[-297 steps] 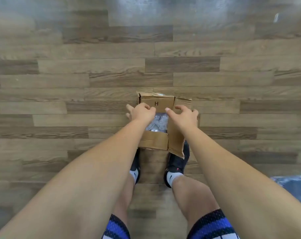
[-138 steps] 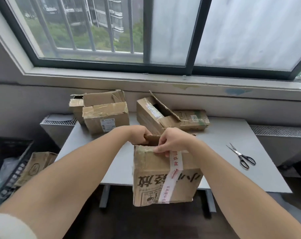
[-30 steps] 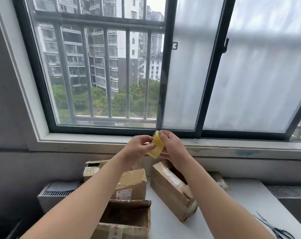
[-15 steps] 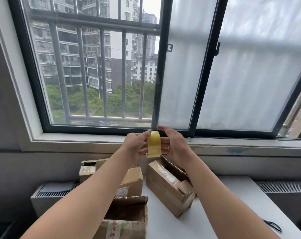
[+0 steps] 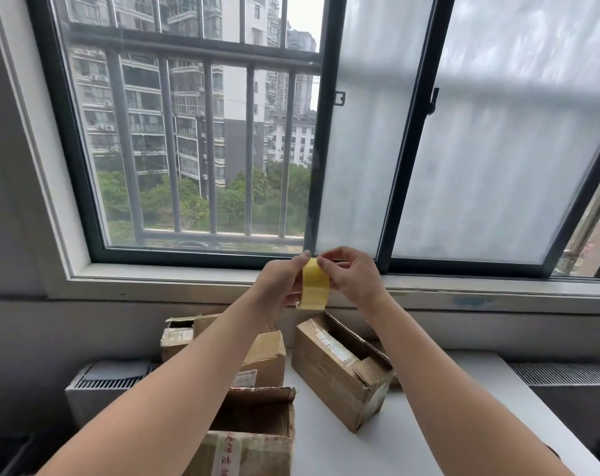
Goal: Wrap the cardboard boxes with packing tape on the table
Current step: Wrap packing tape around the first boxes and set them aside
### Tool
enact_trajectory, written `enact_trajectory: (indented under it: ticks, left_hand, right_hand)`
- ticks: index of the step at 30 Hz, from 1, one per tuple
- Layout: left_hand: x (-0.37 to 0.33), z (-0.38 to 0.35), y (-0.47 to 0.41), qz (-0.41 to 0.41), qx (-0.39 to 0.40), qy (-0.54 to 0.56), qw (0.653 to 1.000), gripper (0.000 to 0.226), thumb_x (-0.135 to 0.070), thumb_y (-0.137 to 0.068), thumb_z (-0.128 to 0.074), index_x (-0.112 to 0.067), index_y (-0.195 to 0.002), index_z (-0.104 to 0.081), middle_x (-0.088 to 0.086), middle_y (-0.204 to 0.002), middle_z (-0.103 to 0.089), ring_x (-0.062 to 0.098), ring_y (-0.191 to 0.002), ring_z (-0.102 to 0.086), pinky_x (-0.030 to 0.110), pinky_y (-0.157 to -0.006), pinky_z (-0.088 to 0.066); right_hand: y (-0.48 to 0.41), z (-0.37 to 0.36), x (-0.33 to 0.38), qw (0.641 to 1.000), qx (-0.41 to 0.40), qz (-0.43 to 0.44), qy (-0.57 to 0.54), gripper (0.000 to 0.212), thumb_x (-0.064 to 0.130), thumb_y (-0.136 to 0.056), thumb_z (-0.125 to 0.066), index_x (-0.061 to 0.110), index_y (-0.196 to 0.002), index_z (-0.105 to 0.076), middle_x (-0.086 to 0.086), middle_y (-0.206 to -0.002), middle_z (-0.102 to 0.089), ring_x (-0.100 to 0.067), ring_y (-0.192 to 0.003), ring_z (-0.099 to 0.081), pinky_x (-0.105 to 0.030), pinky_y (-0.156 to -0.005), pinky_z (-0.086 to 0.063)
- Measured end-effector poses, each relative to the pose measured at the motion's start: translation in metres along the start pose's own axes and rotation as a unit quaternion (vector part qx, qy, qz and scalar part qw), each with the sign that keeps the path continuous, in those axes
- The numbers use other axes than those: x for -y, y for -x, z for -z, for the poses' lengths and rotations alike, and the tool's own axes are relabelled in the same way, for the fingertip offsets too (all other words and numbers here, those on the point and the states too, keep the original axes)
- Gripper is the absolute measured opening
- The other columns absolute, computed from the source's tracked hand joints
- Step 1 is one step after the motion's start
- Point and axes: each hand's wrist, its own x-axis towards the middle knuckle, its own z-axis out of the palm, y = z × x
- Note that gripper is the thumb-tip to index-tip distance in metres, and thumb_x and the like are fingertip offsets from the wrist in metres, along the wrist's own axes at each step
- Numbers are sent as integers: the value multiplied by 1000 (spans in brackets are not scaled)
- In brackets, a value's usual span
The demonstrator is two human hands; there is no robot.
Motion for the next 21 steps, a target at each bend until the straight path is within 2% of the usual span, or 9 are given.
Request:
enact_trajectory:
  ticks: [1,3,4,6,8,11,14,17,21]
  left_hand:
    - [2,0,3,-44,29,-54,997,30,-35,-98,-69,-9,-113,-69,16,-107,-74,27,-95,-72,41,-83,-58]
    - [7,2,11,-127,51,-163,977,26,-23,-94,-75,-14,-115,-64,6,-104,-73,14,-91,-71,27,-78,-58]
    - [9,3,13,-153,45,-198,967,29,-18,-93,-76,-13,-118,-62,3,-103,-72,11,-91,-71,21,-76,-57]
    - [11,4,14,-178,26,-233,956,31,-17,-93,-76,-9,-119,-62,5,-104,-73,17,-94,-72,24,-76,-60]
    - [12,4,14,-184,10,-249,951,26,-18,-93,-77,-9,-113,-63,7,-102,-74,21,-95,-73,30,-79,-62]
    - [16,0,12,-179,-23,-282,942,22,-25,-91,-79,-15,-102,-63,5,-97,-75,21,-91,-73,37,-81,-62]
    - [21,-3,9,-165,-54,-296,939,29,-32,-89,-80,-11,-104,-65,3,-94,-74,20,-89,-71,36,-76,-60]
    - [21,-6,8,-151,-69,-290,943,34,-36,-90,-78,-10,-105,-64,2,-94,-71,16,-84,-68,24,-63,-50]
    - [18,-5,6,-138,-101,-278,945,39,-42,-90,-77,-13,-108,-58,5,-97,-69,19,-87,-65,28,-64,-48]
  right_hand:
    - [-1,1,1,1000,-6,-5,-16,3,18,-91,-77,18,-91,-74,-11,-87,-76,-34,-85,-75,-52,-78,-63]
    - [-1,2,6,999,-5,-22,-46,3,15,-91,-77,13,-93,-74,-17,-89,-76,-40,-86,-75,-51,-78,-63]
    - [-2,4,7,999,-6,-27,-36,3,16,-91,-78,14,-92,-75,-15,-88,-76,-38,-84,-75,-50,-78,-63]
    - [-4,7,8,999,-24,-25,39,6,21,-89,-80,23,-85,-76,-5,-80,-77,-25,-76,-77,-44,-78,-64]
    - [-5,11,6,992,-41,-11,115,10,24,-89,-80,29,-81,-76,2,-77,-77,-16,-73,-75,-37,-79,-62]
    - [-3,12,7,979,-65,20,191,3,24,-89,-79,21,-90,-80,7,-84,-76,-11,-83,-71,-29,-82,-55]
    - [2,7,9,980,-73,40,180,3,20,-90,-78,18,-90,-80,10,-79,-73,-7,-80,-70,-24,-79,-54]
    - [5,5,12,980,-85,65,170,3,17,-92,-76,17,-90,-77,7,-76,-74,-10,-75,-71,-21,-74,-55]
    - [7,4,23,985,-81,81,132,8,11,-94,-72,17,-89,-71,3,-78,-74,-14,-71,-74,-15,-67,-56]
